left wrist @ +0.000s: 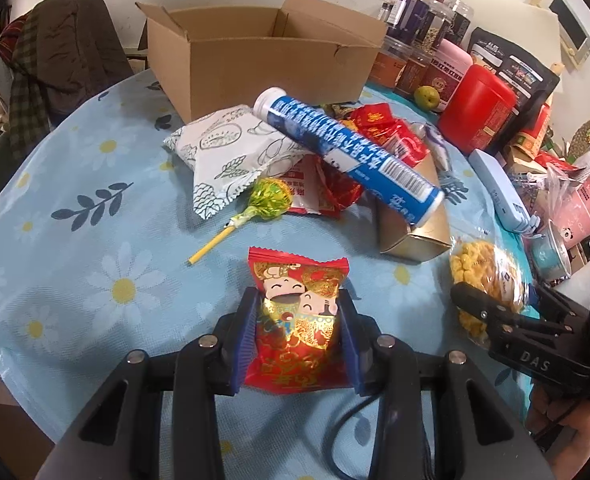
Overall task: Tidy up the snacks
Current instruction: 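Lift the red packet with the left gripper while the right gripper grasps the waffle cracker bag, then carry both held snacks over the cardboard box and lower them inside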
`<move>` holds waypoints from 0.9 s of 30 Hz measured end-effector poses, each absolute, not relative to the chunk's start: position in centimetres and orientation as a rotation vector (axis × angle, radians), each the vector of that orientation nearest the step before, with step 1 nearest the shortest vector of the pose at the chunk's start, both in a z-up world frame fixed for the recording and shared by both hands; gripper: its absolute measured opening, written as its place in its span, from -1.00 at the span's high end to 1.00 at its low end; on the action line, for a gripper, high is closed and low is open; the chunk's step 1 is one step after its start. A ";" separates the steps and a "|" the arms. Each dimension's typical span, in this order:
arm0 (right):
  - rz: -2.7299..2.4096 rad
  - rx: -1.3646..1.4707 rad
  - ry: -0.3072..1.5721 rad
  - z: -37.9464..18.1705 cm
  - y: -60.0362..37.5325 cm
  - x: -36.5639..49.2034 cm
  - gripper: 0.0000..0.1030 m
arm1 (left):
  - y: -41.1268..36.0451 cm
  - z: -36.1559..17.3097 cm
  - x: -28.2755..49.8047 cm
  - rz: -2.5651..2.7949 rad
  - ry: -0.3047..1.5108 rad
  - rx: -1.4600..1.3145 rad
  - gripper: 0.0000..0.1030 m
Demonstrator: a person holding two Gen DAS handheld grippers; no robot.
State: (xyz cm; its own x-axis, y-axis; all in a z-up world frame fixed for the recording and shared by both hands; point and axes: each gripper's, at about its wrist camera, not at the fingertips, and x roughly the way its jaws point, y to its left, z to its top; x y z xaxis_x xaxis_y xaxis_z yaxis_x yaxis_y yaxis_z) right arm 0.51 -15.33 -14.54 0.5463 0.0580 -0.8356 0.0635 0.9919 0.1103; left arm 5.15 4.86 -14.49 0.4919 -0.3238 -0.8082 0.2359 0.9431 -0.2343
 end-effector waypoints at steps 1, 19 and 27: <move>0.003 0.144 0.990 -14.5 -15.2 0.4 -0.43 | 4.8 -14.2 5.0 -0.343 0.995 -0.096 0.27; 0.199 0.185 0.823 -7.0 -14.4 0.0 -0.42 | 4.0 -5.4 4.0 -0.399 0.793 -0.088 0.27; 0.265 0.152 0.735 -2.9 -13.3 3.0 -0.42 | 5.0 -1.6 6.2 -0.388 0.665 -0.105 0.27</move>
